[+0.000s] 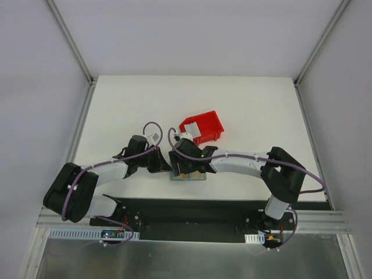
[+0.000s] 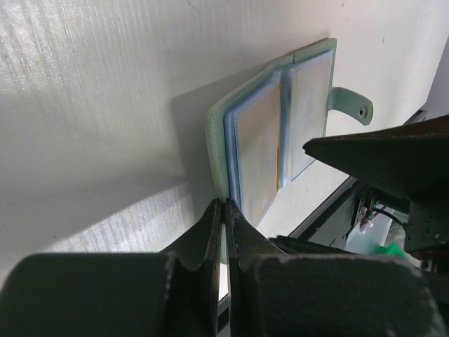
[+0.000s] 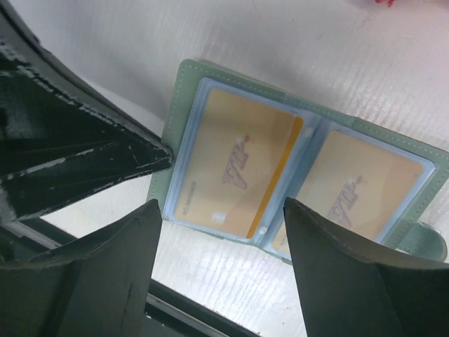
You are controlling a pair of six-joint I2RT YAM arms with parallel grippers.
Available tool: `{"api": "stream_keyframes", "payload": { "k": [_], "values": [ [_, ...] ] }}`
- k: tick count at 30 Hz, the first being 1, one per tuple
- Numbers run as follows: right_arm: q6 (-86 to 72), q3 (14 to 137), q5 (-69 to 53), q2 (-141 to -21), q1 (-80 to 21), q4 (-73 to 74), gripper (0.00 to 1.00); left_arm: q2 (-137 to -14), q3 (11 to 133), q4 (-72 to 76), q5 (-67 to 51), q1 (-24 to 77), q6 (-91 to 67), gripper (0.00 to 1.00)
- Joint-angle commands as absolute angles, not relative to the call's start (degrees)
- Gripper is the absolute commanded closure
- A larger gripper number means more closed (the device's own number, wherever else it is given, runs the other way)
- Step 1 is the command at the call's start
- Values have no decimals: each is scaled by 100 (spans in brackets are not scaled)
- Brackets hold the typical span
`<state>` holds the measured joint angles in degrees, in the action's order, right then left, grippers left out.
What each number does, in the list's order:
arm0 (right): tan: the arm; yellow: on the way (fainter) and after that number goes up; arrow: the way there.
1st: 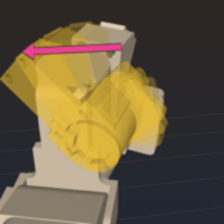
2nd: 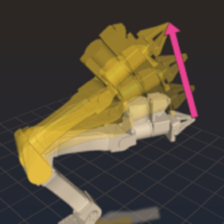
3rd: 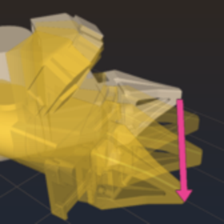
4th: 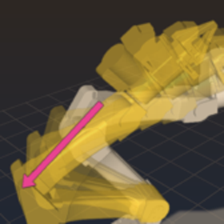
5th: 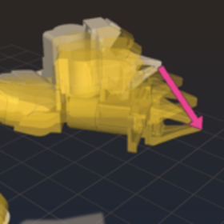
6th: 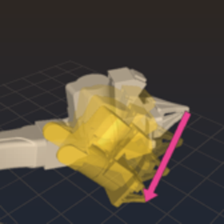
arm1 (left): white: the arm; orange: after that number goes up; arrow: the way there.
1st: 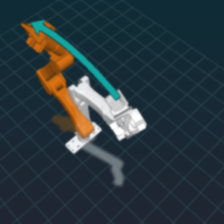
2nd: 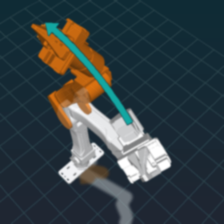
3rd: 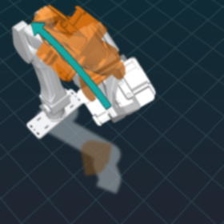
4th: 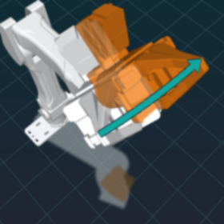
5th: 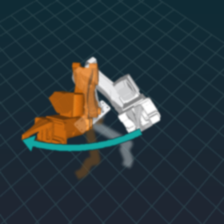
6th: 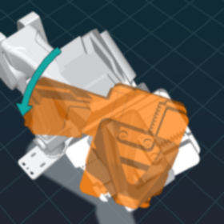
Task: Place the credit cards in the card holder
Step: Insert the credit card into the card holder.
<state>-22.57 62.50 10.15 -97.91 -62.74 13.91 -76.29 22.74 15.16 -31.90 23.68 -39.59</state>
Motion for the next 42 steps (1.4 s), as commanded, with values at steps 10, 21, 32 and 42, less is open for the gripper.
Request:
{"api": "stream_keyframes", "payload": {
  "k": [10, 21, 32, 42],
  "values": [
    [-2153, 6609, 1134, -10318, -6311, 1643, 28, -7444, 2241, 1433, -3190, 2399, -3973, 100],
    [-2154, 6794, 1686, -10309, -6459, 1977, 24, -7453, 2241, 1450, -3190, 2399, -3981, 100],
    [-2145, 6803, 1687, -10362, -6557, 1801, 21, -7435, 2224, 1450, -3155, 2399, -3999, 100],
    [-2188, 7005, 2118, -10556, -6557, 2399, 26, -7418, 2206, 1450, -3155, 2399, -3973, 100]
  ]
}}
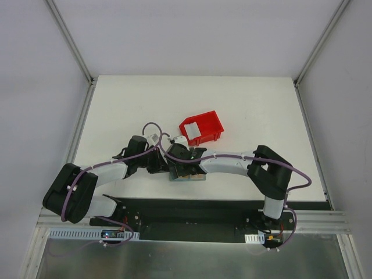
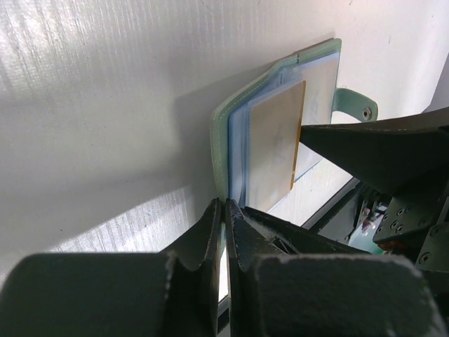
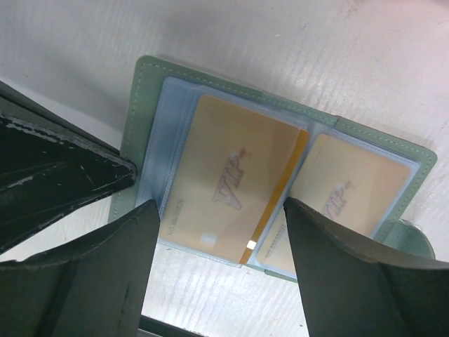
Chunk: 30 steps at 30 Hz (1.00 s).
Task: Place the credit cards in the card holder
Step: Insert the credit card into the card holder.
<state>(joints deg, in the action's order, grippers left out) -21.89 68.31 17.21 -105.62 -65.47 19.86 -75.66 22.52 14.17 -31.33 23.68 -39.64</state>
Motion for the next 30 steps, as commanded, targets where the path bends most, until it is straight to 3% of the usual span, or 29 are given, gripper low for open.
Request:
{"api": "stream_keyframes", "payload": {
  "k": [1, 30],
  "values": [
    [-2180, 7005, 2136, -10512, -6557, 2434, 26, -7418, 2206, 1441, -3147, 2399, -3973, 100],
    [-2347, 6610, 2988, -9598, -6346, 3146, 27, -7602, 2215, 1459, -3129, 2399, -3850, 100]
  ]
}}
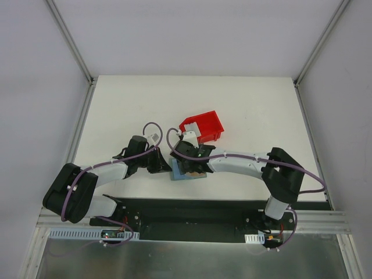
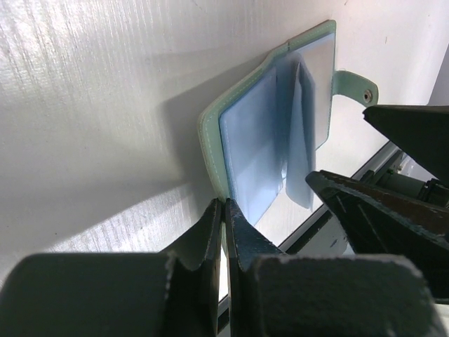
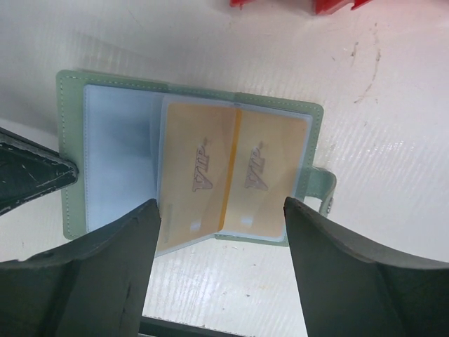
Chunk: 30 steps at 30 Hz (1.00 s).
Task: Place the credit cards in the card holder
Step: Insert the credit card into the card holder.
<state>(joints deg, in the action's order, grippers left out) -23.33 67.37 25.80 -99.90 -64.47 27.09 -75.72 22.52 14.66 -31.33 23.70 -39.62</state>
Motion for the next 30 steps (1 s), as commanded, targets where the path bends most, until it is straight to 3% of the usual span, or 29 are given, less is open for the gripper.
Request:
{"api": "stream_keyframes", "payload": {
  "k": [1, 30],
  "values": [
    [-2364, 6592, 2997, -9554, -6337, 3138, 27, -7594, 2215, 1459, -3138, 2399, -3850, 100],
    [-2417, 6205, 2664, -9088, -5968, 3261, 38, -7857, 2382, 1441, -3225, 2399, -3806, 100]
  ]
}}
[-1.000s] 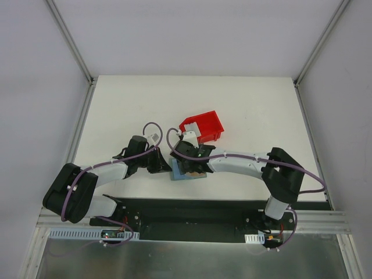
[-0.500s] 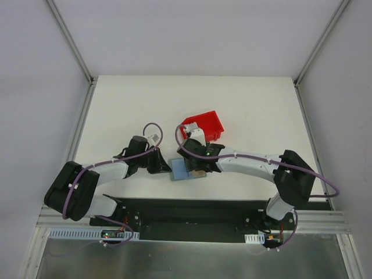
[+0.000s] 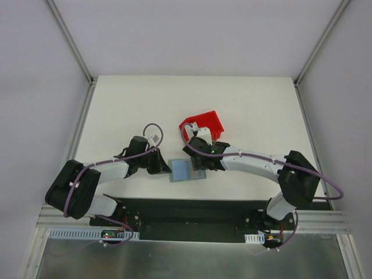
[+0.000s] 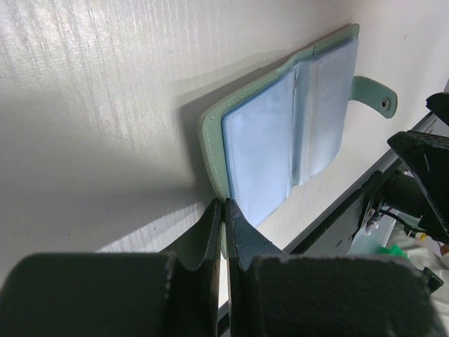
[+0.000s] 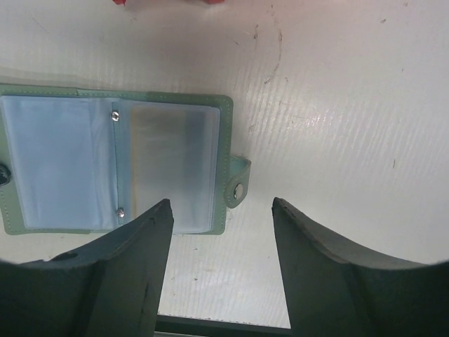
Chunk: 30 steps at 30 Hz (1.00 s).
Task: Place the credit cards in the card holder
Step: Insert the credit card into the card holder.
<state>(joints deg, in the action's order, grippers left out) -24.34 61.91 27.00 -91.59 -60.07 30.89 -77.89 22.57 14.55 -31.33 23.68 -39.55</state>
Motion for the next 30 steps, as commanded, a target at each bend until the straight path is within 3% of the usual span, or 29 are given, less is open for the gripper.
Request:
{"api": "stream_keyframes", "payload": {
  "k": [1, 10, 24, 30],
  "values": [
    [-2373, 6170, 2559, -9079, -5976, 3182, 38, -7857, 2391, 1441, -3217, 2399, -3806, 100],
    [-2618, 5546, 1091, -9140, -5897, 1653, 48, -8015, 2408, 1520, -3199, 2399, -3814, 100],
    [-2646, 5660, 878, -9782, -5774, 1670, 53, -8060, 2382, 1573, -3234, 2399, -3814, 100],
    [-2242, 5643, 1283, -8712, -5888, 1618, 52, -8007, 2356, 1512, -3217, 2399, -3797, 100]
  ]
}}
